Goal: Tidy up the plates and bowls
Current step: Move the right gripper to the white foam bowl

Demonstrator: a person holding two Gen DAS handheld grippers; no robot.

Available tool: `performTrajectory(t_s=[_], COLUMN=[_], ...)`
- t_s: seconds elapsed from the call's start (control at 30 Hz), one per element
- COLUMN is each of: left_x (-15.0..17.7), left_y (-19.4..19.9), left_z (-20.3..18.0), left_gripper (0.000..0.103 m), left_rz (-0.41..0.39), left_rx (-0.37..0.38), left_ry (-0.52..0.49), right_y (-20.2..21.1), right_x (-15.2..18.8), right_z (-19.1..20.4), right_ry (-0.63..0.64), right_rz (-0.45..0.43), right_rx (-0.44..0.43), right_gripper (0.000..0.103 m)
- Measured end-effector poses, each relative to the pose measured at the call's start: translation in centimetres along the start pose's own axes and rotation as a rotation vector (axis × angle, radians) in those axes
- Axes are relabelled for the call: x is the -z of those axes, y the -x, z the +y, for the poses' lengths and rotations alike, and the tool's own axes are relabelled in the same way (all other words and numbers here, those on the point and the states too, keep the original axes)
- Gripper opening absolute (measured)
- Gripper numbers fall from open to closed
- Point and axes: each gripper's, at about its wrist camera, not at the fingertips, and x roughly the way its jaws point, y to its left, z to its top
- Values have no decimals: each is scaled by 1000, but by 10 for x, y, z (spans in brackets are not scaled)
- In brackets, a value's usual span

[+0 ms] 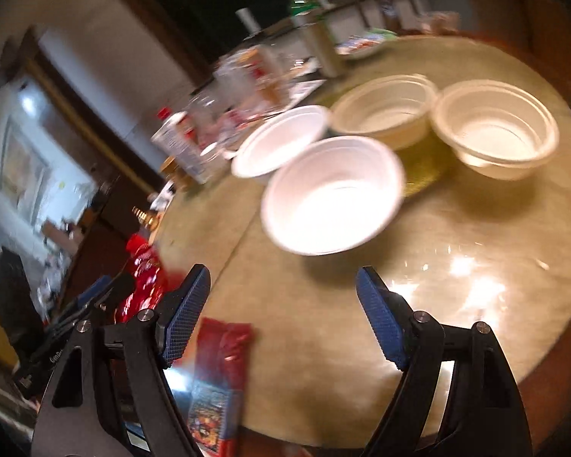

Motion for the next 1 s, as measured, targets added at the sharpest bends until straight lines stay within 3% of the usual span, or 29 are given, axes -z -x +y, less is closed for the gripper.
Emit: performTrajectory(t_s=[0.13, 0.33, 1.0], left_x=[-6, -15, -36], left_y=[-23, -55, -110], left_z=[-24, -44, -71], left_gripper=[103, 103, 102], left_rz=[69, 148, 230], left_rx=[53, 78, 18], left_ry=[14, 59, 105], right_y=[5, -2, -38], right_x=[-14, -24, -48], right_z=[-40, -72, -84], right_ry=[-149, -269, -352], right_rz=[12, 49, 92], right_rx=[-30, -55, -82], right_gripper=[80, 80, 80])
